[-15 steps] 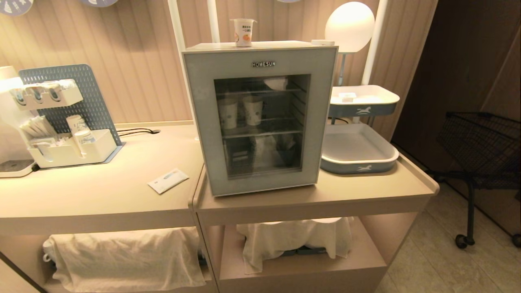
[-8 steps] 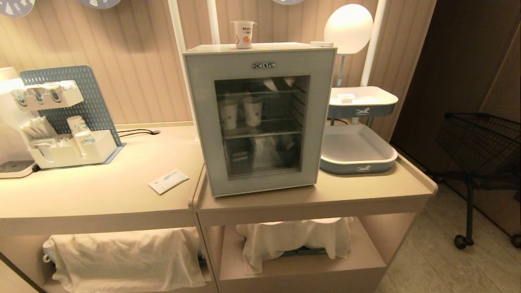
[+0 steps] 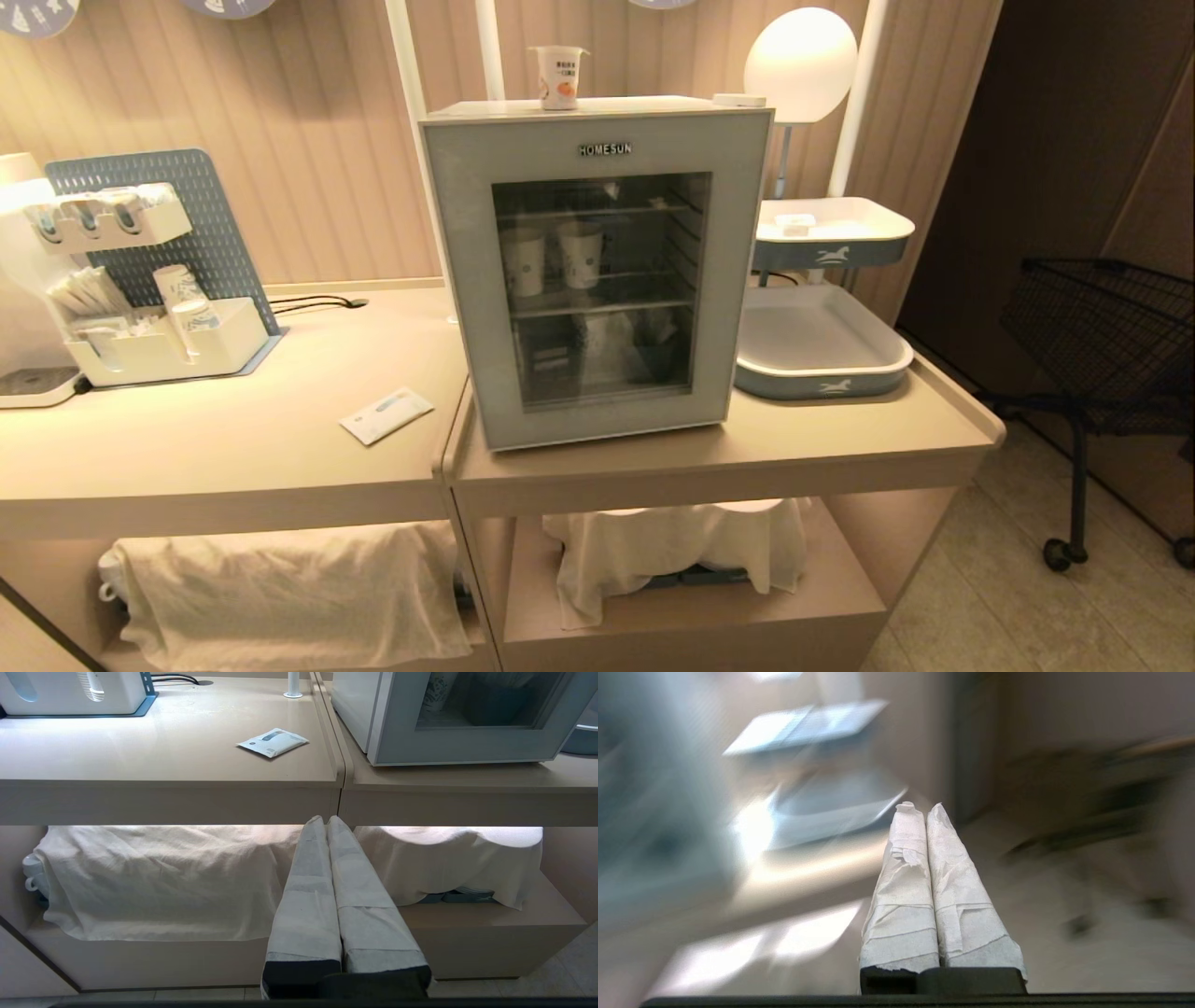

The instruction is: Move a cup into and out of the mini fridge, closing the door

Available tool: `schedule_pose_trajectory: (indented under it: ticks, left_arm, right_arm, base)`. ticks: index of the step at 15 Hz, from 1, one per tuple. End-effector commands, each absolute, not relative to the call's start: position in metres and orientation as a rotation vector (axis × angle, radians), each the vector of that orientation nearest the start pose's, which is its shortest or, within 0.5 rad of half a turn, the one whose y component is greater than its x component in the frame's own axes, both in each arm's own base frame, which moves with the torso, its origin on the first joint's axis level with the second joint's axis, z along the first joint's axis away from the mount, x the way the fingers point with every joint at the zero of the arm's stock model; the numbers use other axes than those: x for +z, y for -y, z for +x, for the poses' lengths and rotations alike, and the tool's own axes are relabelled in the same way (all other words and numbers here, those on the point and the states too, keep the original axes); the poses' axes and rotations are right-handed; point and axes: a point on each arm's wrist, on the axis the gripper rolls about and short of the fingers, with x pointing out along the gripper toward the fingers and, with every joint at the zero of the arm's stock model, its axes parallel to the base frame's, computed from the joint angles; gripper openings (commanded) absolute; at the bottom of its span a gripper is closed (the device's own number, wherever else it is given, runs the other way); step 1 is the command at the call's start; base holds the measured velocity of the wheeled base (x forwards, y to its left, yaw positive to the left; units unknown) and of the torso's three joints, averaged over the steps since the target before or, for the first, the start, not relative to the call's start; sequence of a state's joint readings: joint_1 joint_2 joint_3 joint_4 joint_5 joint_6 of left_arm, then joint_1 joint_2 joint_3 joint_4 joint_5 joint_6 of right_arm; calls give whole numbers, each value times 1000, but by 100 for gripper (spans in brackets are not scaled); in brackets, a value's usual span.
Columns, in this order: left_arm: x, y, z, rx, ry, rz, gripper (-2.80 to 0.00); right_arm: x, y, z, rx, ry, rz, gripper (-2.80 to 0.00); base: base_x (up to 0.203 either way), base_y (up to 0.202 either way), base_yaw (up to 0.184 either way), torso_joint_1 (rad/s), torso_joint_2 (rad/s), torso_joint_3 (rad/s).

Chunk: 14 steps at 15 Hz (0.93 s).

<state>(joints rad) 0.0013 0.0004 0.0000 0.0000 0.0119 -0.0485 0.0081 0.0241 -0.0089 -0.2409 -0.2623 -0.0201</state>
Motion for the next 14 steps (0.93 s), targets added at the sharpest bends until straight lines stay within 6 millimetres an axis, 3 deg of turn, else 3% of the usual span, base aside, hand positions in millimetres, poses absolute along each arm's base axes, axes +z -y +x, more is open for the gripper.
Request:
schedule_pose_trajectory:
  ticks: [1, 14]
  left_arm:
    - [75, 0, -23, 14, -3, -49, -280]
    - [75, 0, -23, 14, -3, -49, -280]
  right_arm:
    - [77, 0, -24, 18, 3, 0, -280]
    - [75, 0, -24, -3, -21, 12, -280]
  base:
    - [0, 0, 0, 0, 0, 0]
    - [0, 0, 0, 0, 0, 0]
